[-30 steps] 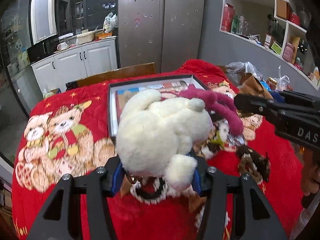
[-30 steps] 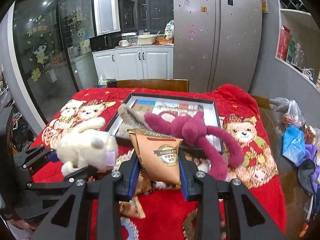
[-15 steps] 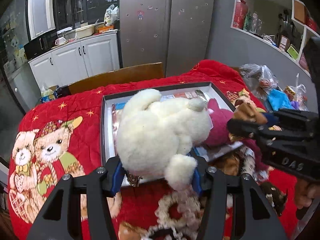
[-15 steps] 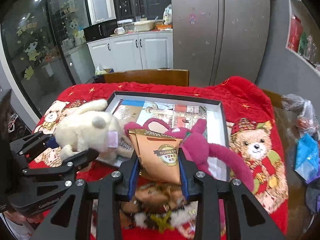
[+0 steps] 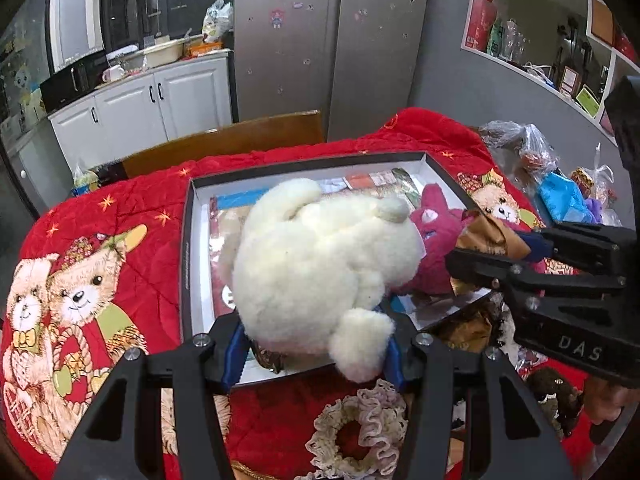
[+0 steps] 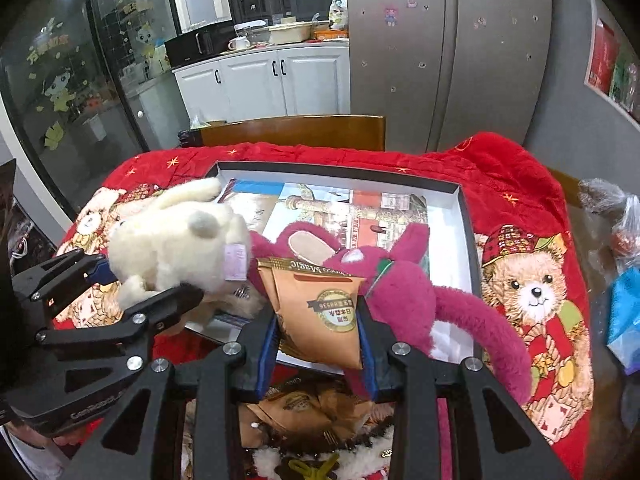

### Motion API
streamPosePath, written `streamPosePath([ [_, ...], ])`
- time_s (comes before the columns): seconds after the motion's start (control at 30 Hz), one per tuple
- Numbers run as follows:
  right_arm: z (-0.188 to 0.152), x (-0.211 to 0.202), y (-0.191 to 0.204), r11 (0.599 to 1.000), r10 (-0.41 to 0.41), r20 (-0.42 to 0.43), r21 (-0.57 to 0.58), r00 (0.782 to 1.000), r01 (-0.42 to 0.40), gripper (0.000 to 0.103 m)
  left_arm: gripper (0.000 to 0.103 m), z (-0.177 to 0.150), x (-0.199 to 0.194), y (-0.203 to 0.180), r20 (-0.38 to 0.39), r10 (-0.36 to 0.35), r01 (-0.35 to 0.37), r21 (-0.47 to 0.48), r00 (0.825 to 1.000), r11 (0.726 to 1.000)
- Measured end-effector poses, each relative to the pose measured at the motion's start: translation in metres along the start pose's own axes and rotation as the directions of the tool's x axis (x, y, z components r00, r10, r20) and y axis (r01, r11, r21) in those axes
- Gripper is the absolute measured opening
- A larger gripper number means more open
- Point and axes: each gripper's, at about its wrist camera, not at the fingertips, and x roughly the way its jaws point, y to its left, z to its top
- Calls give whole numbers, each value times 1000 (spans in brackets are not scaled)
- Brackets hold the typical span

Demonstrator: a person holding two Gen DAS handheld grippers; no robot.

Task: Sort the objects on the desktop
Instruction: 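Carry the snack packet and white plush bear over the black box, then open both grippers to release packet and white bear into the box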

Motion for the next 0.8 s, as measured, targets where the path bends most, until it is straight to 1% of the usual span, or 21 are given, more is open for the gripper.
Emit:
streamPosePath([
  [0.27, 12, 17, -7, 1000, 2, -12, 19, 1000, -2, 34, 55, 5, 6, 9, 5, 18, -17, -4, 1000, 1000],
  [0.4, 18, 22, -9, 999, 15, 6, 33, 1000, -15, 35, 55, 10, 13, 12, 7, 30, -30, -1, 1000, 1000],
  [0.47, 21, 26, -10, 999, 9, 11, 34, 1000, -9, 35, 56, 10, 16, 11, 5, 44, -44, 12, 999, 999],
  [0.57, 23, 31, -12, 999, 3, 31, 35, 1000, -4, 35, 61, 9, 19, 11, 4, 51, -52, 17, 999, 999],
  [0.6, 23, 32, -12, 999, -6, 43, 34, 999, 5, 38, 66, 9, 20, 12, 6, 56, -56, 18, 998, 998],
  [0.63, 23, 34, -11, 999, -22, 42, 28, 999, 21, 38, 73, 9, 20, 11, 8, 64, -64, 19, 998, 998],
  [0.7, 25, 34, -9, 999, -34, 42, 14, 999, 33, 44, 80, 9, 19, 11, 12, 72, -73, 18, 997, 997],
  [0.73, 25, 34, -8, 999, -31, 44, 7, 999, 31, 56, 82, 9, 18, 12, 18, 67, -68, 17, 998, 998],
  [0.77, 25, 32, -7, 999, -32, 46, 3, 998, 32, 72, 84, 9, 17, 12, 19, 60, -60, 16, 998, 998],
  [0.8, 26, 30, -6, 999, -44, 50, 1, 998, 44, 75, 87, 10, 15, 12, 22, 56, -56, 16, 998, 998],
])
